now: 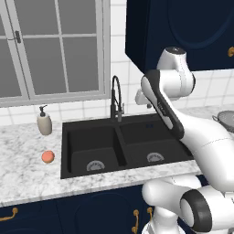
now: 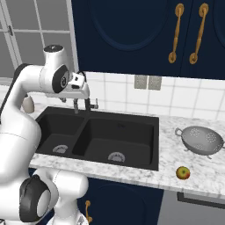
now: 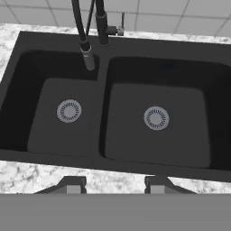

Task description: Put the colander in the sink, put the peach, apple in the colander, and turn on the sink faucet and pour water over the colander.

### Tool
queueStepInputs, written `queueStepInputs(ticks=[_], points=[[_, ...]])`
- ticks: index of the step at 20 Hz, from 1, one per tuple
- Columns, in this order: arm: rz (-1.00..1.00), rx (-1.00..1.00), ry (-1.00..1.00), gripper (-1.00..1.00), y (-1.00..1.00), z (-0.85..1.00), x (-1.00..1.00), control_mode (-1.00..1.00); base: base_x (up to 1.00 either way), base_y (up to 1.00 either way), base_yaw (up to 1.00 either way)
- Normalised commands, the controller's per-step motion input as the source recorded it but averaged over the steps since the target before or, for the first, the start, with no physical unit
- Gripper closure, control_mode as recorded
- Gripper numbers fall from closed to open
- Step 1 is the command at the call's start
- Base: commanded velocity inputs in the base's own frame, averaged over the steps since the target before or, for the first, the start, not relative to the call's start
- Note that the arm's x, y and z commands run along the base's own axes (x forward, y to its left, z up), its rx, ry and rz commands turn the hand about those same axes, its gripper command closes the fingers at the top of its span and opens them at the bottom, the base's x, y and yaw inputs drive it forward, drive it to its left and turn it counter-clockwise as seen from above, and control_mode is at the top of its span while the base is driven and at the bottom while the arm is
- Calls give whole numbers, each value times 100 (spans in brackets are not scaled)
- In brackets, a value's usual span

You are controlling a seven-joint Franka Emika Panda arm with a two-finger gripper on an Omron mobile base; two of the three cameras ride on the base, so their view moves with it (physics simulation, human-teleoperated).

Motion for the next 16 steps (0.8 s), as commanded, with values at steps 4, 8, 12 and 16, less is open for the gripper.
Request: queueStepInputs(ticks=[4,8,12,16], points=[[0,0,0,-100,0,0,-11,-100,0,0,0],[-3,0,0,-100,-26,-1,-36,-100,0,0,0],[-3,0,0,-100,-61,-13,-33,-100,0,0,0],[-2,0,0,-100,-74,-17,-24,-100,0,0,0]])
